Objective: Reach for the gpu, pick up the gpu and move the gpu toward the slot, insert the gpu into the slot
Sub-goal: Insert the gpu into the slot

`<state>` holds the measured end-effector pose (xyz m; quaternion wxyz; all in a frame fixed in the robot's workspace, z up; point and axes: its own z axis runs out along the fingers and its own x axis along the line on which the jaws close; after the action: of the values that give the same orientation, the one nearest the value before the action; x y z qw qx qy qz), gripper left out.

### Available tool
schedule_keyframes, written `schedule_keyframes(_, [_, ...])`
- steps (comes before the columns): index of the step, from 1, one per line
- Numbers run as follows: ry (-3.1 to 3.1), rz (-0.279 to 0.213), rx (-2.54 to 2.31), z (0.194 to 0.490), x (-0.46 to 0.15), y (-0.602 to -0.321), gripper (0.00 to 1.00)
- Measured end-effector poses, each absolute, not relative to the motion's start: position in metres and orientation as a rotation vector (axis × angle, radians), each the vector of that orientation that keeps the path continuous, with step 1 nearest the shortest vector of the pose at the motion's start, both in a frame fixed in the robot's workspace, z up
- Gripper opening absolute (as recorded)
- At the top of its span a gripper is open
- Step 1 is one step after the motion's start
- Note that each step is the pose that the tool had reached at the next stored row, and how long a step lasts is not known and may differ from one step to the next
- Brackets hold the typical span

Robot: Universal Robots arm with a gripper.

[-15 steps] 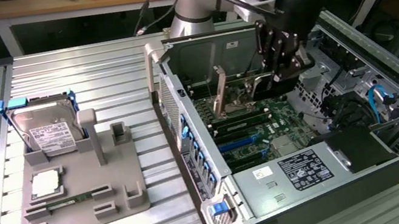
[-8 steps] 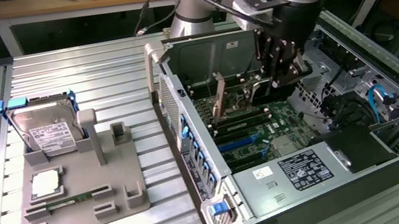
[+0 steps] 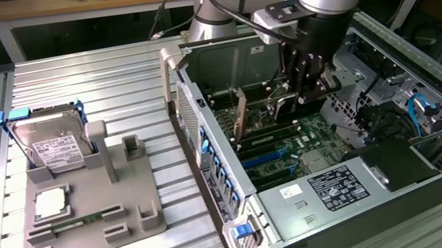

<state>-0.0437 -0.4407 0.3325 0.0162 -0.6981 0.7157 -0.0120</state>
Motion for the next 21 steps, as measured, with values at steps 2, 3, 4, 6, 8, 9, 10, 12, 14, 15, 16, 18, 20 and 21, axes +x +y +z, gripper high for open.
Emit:
schedule_keyframes(2, [2.225,-0.038,-2.170,0.3293,-0.0449,-0.4410,0.27])
schedule_keyframes(3, [2.225,-0.039,-2.170,0.3278,-0.0458,-0.4413,0.27])
schedule_keyframes(4, [2.225,-0.039,-2.170,0.3268,-0.0465,-0.4417,0.27])
schedule_keyframes(6, [2.224,-0.040,-2.170,0.3254,-0.0471,-0.4432,0.27])
schedule_keyframes(8, [2.224,-0.040,-2.170,0.3239,-0.0473,-0.4447,0.27])
schedule_keyframes(9, [2.224,-0.040,-2.169,0.3230,-0.0474,-0.4454,0.27])
schedule_keyframes(10, [2.224,-0.040,-2.169,0.3218,-0.0477,-0.4460,0.27])
schedule_keyframes(12, [2.224,-0.040,-2.170,0.3214,-0.0489,-0.4461,0.27])
schedule_keyframes(14, [2.224,-0.040,-2.170,0.3212,-0.0494,-0.4461,0.27])
schedule_keyframes(15, [2.224,-0.040,-2.170,0.3212,-0.0495,-0.4461,0.27])
schedule_keyframes(16, [2.224,-0.040,-2.169,0.3212,-0.0495,-0.4461,0.27])
schedule_keyframes(18, [2.224,-0.039,-2.169,0.3212,-0.0499,-0.4461,0.27])
schedule_keyframes(20, [2.223,-0.038,-2.168,0.3211,-0.0503,-0.4461,0.27])
schedule_keyframes(21, [2.223,-0.037,-2.168,0.3211,-0.0503,-0.4461,0.27])
